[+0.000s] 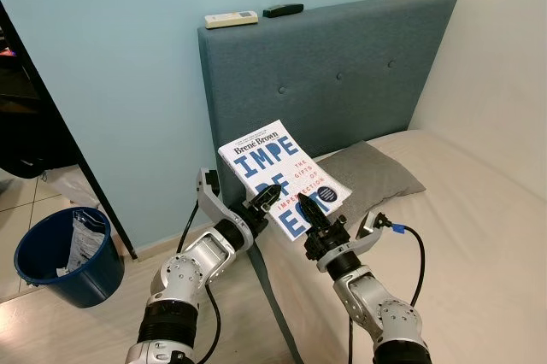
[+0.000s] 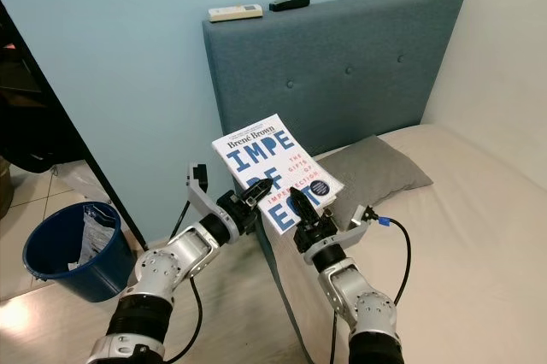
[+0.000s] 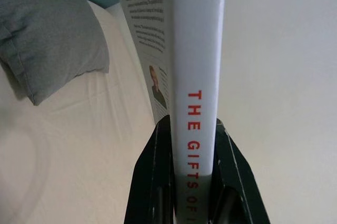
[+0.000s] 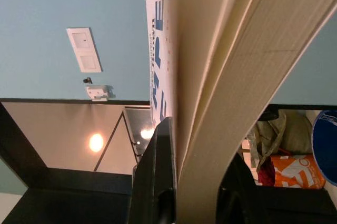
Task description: Clean up the room
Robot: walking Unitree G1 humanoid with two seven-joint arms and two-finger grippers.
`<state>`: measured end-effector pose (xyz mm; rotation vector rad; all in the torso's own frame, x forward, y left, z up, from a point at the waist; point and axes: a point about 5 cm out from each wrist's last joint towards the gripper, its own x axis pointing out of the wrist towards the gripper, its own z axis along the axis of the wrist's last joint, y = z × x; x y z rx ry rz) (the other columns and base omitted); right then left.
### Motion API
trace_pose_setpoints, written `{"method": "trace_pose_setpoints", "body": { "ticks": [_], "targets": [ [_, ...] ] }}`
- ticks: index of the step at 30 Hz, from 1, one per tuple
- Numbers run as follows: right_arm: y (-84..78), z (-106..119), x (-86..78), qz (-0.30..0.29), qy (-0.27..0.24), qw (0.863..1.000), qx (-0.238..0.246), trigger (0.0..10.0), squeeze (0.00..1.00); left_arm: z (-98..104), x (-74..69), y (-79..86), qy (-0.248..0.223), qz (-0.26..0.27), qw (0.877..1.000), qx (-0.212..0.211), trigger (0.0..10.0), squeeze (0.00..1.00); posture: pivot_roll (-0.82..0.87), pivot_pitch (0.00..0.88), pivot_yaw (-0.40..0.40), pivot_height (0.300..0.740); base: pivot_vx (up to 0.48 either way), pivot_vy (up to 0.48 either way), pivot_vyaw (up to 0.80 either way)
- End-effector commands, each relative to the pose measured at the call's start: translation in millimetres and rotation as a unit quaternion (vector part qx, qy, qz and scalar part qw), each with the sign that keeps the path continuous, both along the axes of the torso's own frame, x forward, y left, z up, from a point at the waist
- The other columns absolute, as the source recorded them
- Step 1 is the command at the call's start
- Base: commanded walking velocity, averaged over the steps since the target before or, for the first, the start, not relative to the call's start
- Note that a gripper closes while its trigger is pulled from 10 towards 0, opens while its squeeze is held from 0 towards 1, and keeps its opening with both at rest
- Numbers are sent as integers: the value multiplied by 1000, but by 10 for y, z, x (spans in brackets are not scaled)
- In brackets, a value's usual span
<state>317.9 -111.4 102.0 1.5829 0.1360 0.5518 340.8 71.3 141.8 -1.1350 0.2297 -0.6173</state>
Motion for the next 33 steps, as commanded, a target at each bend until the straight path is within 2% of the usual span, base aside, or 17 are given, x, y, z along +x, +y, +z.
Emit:
{"method": "trace_pose_setpoints", "body": {
  "ticks": [1, 5, 6, 7, 8, 19, 23, 24, 25, 26, 27, 28, 30, 31, 32, 33],
  "targets": [
    [54, 33, 31, -8, -1, 1000, 9, 0, 0, 31, -19, -76, -6, 0, 1000, -15, 10000, 0, 27, 84, 44, 740, 0, 0, 0],
    [49, 30, 32, -9, -1, 1000, 10, 0, 0, 30, -18, -78, -7, 0, 1000, -13, 10000, 0, 27, 83, 43, 740, 0, 0, 0],
    [49, 30, 32, -9, -1, 1000, 10, 0, 0, 30, -18, -77, -8, 0, 1000, -13, 10000, 43, 26, 83, 42, 740, 0, 0, 0],
    [49, 30, 32, -9, -1, 1000, 11, 0, 0, 30, -18, -77, -8, 0, 1000, -13, 10000, 43, 26, 83, 42, 740, 0, 0, 0],
    [46, 31, 34, -10, -2, 1000, 11, 0, 0, 29, -16, -77, -9, 2, 1000, -11, 10000, 1000, 27, 84, 41, 740, 0, 0, 0],
    [27, 39, 44, -15, -3, 1000, 13, 0, 0, 27, -43, -59, -15, 0, 1000, -11, 10000, 1000, 30, 89, 37, 740, 0, 0, 0],
    [-72, 31, 108, -56, 5, 998, -10, 0, 0, -69, -63, 20, -12, 7, 999, 50, 10000, 1000, 32, 92, 43, 740, 0, 0, 0],
    [-147, 35, 141, -81, 8, 997, -15, 0, 0, -118, -86, 82, -16, 12, 997, 76, 10000, 522, 32, 94, 49, 740, 0, 0, 0],
    [-147, 35, 141, -81, 8, 997, -15, 0, 0, -118, -86, 82, -16, 12, 997, 76, 10000, 522, 32, 94, 49, 740, 0, 0, 0],
    [-223, 52, 168, -104, 6, 994, -18, 0, 0, -168, -110, 147, -15, 17, 995, 97, 10000, 0, 33, 94, 50, 740, 0, 0, 0],
    [-320, 78, 195, -127, 3, 992, -19, 0, 0, -238, -148, 259, -17, 29, 991, 132, 10000, 0, 37, 93, 56, 740, 0, 0, 0],
    [-320, 78, 195, -127, 3, 992, -19, 0, 0, -238, -148, 259, -17, 29, 991, 132, 10000, 0, 37, 93, 56, 740, 0, 0, 0],
    [-460, 126, 228, -154, -2, 988, -23, 0, 0, -354, -237, 479, -8, 55, 984, 172, 10000, 0, 40, 95, 49, 740, 0, 0, 0],
    [-460, 126, 228, -154, -2, 988, -23, 0, 0, -354, -237, 479, -8, 55, 984, 172, 10000, 0, 40, 95, 49, 740, 0, 0, 0],
    [-541, 146, 248, -165, -3, 986, -36, 0, 0, -429, -321, 657, 7, 81, 979, 185, 10000, 0, 43, 98, 39, 740, 0, 0, 0],
    [-563, 146, 257, -168, 0, 985, -47, 0, 0, -454, -351, 728, 11, 93, 977, 190, 10000, 0, 42, 99, 36, 740, 0, 0, 0]
  ]
}}
